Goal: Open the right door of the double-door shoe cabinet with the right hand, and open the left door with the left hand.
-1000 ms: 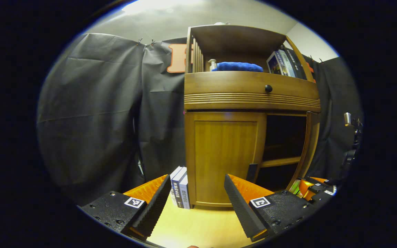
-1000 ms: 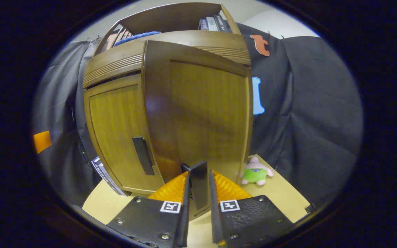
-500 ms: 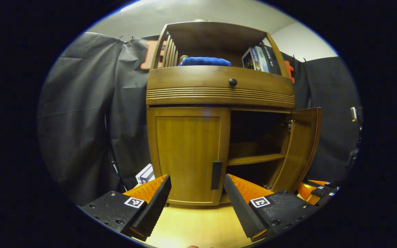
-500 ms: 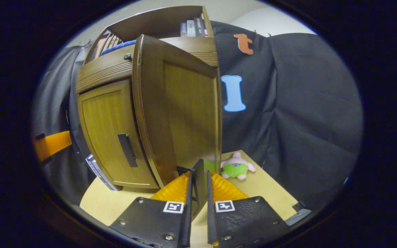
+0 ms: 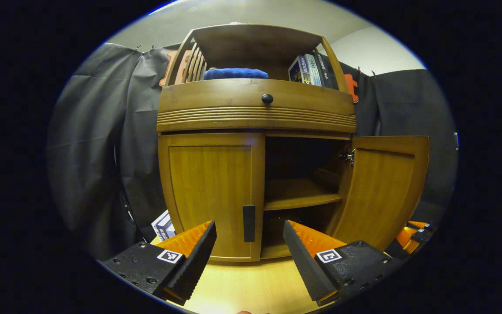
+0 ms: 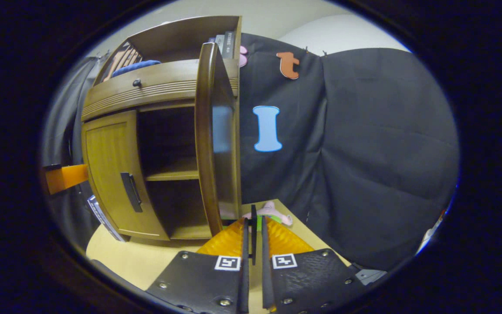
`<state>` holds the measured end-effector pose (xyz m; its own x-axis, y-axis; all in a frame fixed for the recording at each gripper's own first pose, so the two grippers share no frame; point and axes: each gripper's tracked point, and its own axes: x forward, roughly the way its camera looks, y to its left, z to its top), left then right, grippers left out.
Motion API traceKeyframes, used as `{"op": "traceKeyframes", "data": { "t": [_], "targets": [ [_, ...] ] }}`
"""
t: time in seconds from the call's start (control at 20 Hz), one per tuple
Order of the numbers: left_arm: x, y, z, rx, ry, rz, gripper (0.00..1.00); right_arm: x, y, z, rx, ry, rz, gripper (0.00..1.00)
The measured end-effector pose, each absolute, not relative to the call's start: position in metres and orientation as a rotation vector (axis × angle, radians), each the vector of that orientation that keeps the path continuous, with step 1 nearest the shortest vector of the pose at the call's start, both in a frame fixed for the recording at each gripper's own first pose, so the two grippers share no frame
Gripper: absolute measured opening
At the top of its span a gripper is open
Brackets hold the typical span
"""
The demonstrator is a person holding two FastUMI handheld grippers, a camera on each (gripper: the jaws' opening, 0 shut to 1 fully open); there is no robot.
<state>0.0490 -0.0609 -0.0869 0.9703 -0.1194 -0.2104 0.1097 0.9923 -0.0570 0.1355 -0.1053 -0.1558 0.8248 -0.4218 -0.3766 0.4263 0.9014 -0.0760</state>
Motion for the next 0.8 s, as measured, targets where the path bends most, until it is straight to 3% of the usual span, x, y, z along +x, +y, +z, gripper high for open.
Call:
{"op": "traceKeyframes", "data": {
  "t": [0.4,0.8],
  "targets": [
    [0.085,-0.068,-0.107,-0.036,0.238,-0.094,0.96,0.125,-0.148,-0.152,-0.025,0.387,-0.549,0.12],
    [0.151,-0.075,-0.141,-0.020,0.277,-0.067,0.93,0.089,-0.203,-0.143,-0.009,0.358,-0.712,0.12]
  ]
}}
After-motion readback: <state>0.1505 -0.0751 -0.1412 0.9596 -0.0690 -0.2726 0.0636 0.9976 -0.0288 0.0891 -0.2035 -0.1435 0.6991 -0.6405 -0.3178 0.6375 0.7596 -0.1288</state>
